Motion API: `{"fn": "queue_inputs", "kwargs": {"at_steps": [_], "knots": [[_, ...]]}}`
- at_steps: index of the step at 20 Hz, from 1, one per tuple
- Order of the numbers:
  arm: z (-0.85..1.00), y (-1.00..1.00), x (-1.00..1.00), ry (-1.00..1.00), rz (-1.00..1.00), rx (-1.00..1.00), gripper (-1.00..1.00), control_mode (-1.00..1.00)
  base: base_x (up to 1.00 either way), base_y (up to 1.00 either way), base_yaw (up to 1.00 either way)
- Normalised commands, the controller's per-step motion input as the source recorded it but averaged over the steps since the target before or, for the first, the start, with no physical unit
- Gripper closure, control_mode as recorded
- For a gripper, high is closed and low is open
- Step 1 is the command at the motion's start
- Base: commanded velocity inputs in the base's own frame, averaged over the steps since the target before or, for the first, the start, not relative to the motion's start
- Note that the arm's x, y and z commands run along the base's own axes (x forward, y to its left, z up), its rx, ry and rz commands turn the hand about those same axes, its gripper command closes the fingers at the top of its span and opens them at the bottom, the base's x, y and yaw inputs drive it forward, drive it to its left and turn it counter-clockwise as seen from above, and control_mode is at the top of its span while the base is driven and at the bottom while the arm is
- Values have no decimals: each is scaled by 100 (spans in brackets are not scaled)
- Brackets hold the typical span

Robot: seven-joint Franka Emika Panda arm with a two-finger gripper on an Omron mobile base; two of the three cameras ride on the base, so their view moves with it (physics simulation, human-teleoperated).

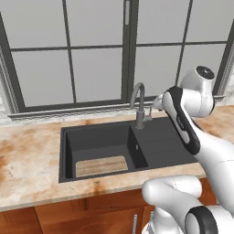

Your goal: Turn on the sink faucet with hot water and rinse the cutting board for ten seconds, then turn off the faucet. Push the cutting board to reach the water if necessary.

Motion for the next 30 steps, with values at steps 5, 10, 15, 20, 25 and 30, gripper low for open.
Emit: {"fn": "queue_inputs", "kwargs": {"at_steps": [5,10,15,20,25,30], "knots": [[-19,-32,9,-23,0,3,-100,-100,0,0,0],[-21,-28,17,-22,0,3,-100,-100,0,0,0],[-15,-25,29,-21,0,2,-100,-100,0,0,0],[-11,-26,21,-17,0,2,-100,-100,0,0,0],[-12,-20,20,-9,0,0,-100,-100,0,0,0],[-6,-16,26,-4,0,0,-100,-100,0,0,0]]}}
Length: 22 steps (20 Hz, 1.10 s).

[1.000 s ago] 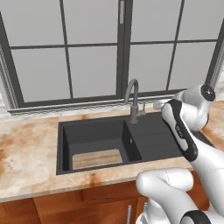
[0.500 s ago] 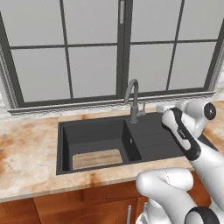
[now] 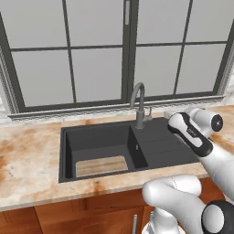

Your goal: Turn on the sink faucet with hot water and rinse the cutting board for ten seconds, then turn off the faucet. Push the cutting board to reach the water if necessary.

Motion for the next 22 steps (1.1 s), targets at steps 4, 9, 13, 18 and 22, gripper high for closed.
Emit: {"fn": "queue_inputs", "kwargs": {"at_steps": [4,9,13,18,22], "knots": [[-8,-14,28,-3,0,0,-100,-100,0,0,0],[-9,-14,24,-2,0,0,-100,-100,0,0,0],[-11,-14,22,-2,0,0,-100,-100,0,0,0],[-13,-10,22,-1,0,0,-100,-100,0,0,0],[-14,0,26,0,0,0,-100,-100,0,0,0]]}}
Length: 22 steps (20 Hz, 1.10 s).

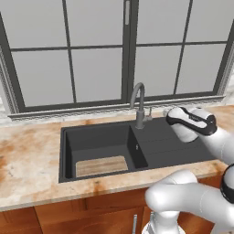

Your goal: Turn on the sink faucet with hot water and rinse the cutting board for ten seconds, then turn off the faucet. Push the cutting board to reach the water if necessary.

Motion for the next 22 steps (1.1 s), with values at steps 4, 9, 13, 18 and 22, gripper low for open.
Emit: {"fn": "queue_inputs", "kwargs": {"at_steps": [4,9,13,18,22], "knots": [[-25,0,21,0,0,0,-100,-100,0,0,0],[-20,1,22,0,0,0,-100,-100,0,0,0],[-13,0,18,0,0,0,-100,-100,0,0,0],[-13,0,19,0,0,0,-100,-100,0,0,0],[-11,0,19,0,0,0,-100,-100,0,0,0]]}}
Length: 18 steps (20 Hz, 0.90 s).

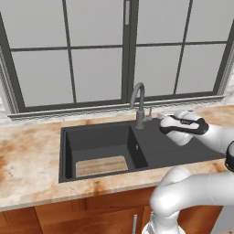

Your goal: Turn on the sink faucet with hot water and rinse the cutting board for ten seconds, then turn off the faucet. Push the cutting board to reach the water if necessary.

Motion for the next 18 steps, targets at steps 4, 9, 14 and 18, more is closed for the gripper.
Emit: {"fn": "queue_inputs", "kwargs": {"at_steps": [4,9,14,18], "knots": [[-7,1,16,0,0,0,-100,-100,0,0,0],[-5,0,17,0,0,0,-100,-100,0,0,0],[-3,0,14,0,0,0,-100,-100,0,0,0],[-5,0,15,0,0,0,-100,-100,0,0,0]]}}
